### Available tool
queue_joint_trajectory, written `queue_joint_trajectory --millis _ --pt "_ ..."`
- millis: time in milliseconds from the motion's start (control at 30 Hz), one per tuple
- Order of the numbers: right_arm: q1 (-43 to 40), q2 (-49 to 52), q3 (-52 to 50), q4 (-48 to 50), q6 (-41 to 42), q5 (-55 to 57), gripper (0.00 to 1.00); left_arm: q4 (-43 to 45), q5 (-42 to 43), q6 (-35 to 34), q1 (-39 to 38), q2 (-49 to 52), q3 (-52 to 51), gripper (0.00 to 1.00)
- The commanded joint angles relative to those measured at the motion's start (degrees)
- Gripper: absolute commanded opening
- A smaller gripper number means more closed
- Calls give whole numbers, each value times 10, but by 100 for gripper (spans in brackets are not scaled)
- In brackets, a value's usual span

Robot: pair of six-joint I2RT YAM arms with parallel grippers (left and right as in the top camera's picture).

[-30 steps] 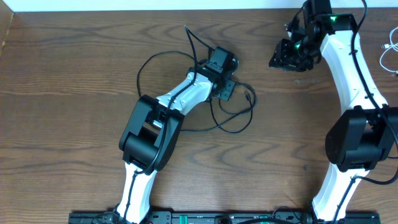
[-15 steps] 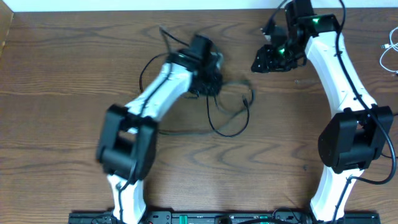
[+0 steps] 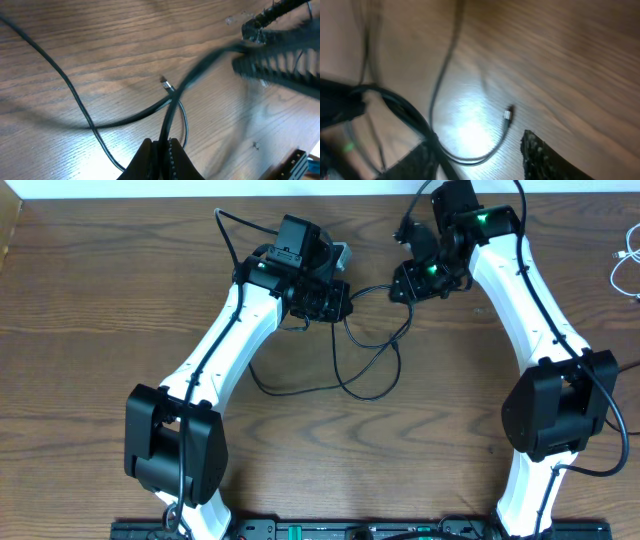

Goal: Untangle cables

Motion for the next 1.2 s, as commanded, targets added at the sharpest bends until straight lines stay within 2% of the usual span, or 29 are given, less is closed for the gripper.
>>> queue_joint_trajectory --millis 0,133,233,300,367,433,567,867,1000,1167 --pt "-8 -5 -5 -3 133 160 40 -2 18 -5 2 -27 2 7" --pt "-21 -4 -17 0 157 173 37 -1 18 -12 9 -76 2 7" --pt "-24 -6 -20 12 89 59 33 -2 18 -12 23 -111 2 8" --pt "-24 -14 -13 14 25 -38 38 -2 18 -14 28 -115 2 8" --pt "-25 -28 -6 14 6 -84 42 -4 17 -18 31 -113 2 8" --pt "-28 -49 -1 19 6 -89 46 -4 16 -18 31 -110 2 7" --pt "-32 -90 0 30 6 -86 59 -4 11 -19 31 -110 2 8" --pt "-30 -99 -1 34 -11 -92 64 -4 11 -20 31 -110 2 7" --pt "-40 -100 0 46 64 -17 67 -6 11 -20 31 -110 2 7" --pt "-49 -103 0 52 98 -19 69 -7 11 -20 31 -110 2 7"
